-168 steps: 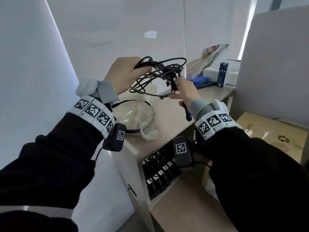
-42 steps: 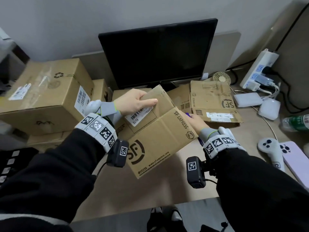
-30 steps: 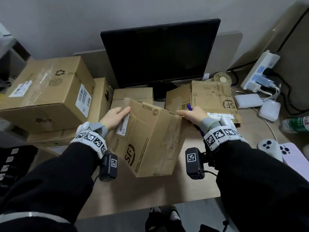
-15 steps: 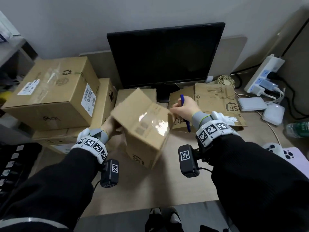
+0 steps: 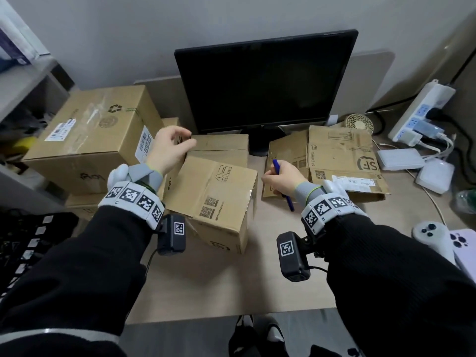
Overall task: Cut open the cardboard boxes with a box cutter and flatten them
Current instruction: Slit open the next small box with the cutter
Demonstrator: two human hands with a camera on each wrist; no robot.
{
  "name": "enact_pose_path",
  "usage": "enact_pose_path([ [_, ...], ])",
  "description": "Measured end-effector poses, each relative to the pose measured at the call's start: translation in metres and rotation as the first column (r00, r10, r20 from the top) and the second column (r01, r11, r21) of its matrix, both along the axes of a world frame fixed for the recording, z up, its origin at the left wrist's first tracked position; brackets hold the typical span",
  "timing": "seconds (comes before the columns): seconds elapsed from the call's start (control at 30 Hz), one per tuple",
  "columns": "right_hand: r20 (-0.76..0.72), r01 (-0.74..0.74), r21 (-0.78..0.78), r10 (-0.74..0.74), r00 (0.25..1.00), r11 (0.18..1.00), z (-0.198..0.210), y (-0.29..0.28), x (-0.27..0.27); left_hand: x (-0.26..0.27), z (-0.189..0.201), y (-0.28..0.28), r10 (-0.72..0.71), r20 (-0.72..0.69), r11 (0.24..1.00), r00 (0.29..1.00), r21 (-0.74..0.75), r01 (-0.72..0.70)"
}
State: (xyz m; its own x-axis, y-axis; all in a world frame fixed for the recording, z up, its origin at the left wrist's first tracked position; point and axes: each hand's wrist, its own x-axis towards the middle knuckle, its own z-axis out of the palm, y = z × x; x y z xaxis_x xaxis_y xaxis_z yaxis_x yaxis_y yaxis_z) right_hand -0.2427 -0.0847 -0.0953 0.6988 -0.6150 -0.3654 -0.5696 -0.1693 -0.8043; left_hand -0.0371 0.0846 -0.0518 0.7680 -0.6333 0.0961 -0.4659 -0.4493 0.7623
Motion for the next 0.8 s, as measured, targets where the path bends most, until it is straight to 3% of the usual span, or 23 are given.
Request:
enact_pose_path([
  [0.07,-0.013,-0.009,0.015,0.009,1.0,1.0,0.0,0.002,-0.002,-0.013,0.007,-0.011,-0.2,0.166,0.977,0.966,0.102,0.185],
  [0.17,-0.023,0.008,0.094,-0.006,1.0,0.996,0.003,0.006,-0.005,-0.037,-0.001,-0.035,-0.518,0.159,0.831,0.84,0.324,0.451],
  [0.27,-0.059,0.009,0.154,0.0,0.998,0.988,0.006,0.01,-0.007,-0.056,-0.018,-0.054,-0.653,0.06,0.59,0.755,0.665,0.458],
  [0.33,-0.077,0.008,0.147,0.004,0.997,0.989,0.008,0.011,-0.01,-0.062,-0.027,-0.062,-0.65,0.033,0.506,0.76,0.764,0.4],
  [0.53,-0.17,0.077,0.161,-0.049,0.984,0.984,0.014,0.009,-0.019,-0.063,-0.03,-0.066,-0.427,0.061,0.646,0.902,0.718,0.258],
  [0.8,-0.172,0.098,0.141,-0.073,0.982,0.985,0.017,0.008,-0.012,-0.065,-0.032,-0.072,-0.371,0.046,0.616,0.928,0.76,0.208],
])
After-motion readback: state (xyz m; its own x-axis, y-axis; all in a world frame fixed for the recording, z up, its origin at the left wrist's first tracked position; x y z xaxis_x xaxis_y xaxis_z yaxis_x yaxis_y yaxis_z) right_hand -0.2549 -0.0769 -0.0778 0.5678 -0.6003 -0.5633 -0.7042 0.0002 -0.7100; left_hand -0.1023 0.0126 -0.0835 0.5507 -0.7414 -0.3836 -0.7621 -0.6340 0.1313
